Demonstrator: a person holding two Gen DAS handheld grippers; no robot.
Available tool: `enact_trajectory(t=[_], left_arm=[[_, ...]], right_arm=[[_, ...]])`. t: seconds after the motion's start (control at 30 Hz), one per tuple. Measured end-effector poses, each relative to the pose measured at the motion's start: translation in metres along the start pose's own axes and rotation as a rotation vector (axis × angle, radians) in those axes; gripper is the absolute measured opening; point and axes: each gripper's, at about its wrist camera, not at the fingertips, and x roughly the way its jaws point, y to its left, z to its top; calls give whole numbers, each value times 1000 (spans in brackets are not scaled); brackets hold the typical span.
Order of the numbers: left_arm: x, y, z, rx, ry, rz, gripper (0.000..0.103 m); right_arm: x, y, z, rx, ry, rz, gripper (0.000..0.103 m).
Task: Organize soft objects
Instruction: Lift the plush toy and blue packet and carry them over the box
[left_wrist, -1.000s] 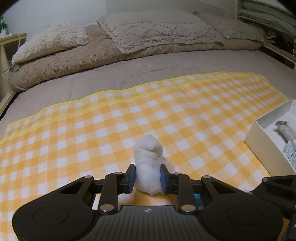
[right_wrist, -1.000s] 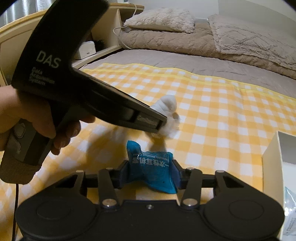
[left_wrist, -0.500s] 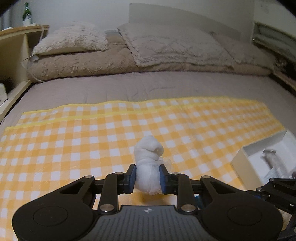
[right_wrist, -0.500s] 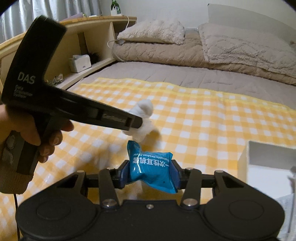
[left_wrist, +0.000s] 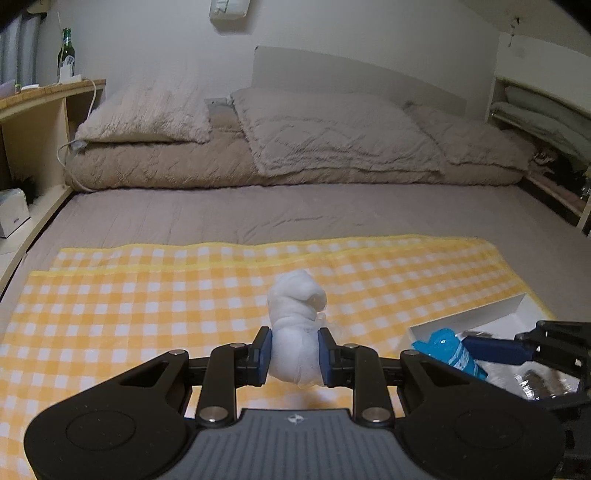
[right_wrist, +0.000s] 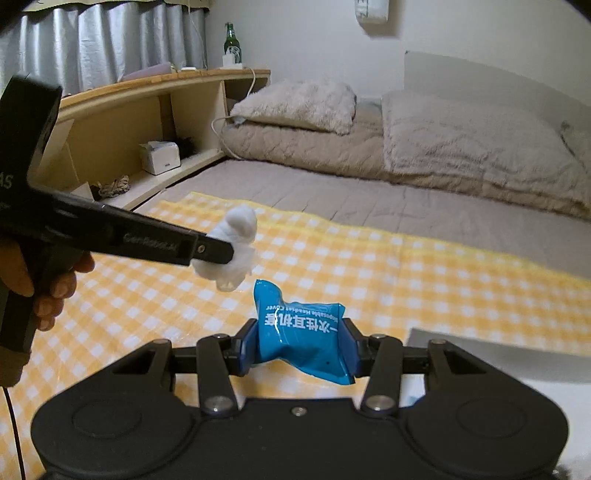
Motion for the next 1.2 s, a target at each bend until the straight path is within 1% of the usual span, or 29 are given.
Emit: enact_trajectory(t=[0.23,0.33,0.6,0.83,1.0,1.2], left_arm=[[-27,-31,8,-39,-47,-42,28],[-36,-46,10,-41,-66,-60,28],[-46,-85,12,-48,-85,-113,28],[-41,-125,12,-83,-100,-167,28],[-28,-156,10,-90,-92,-210,28],[-3,-194,3,-110,-60,-272,28]], right_arm=[[-42,-28,9,-14,-24,-38,48],[-57,-41,10,-16,-35,-56,48],[-94,-76,12,1,-63,-98,48],[-123,-107,7,14,-102,-112,48],[-132,-129,-2,34,-99,-134,48],[-136,-164,-15,73,-82,-179,48]])
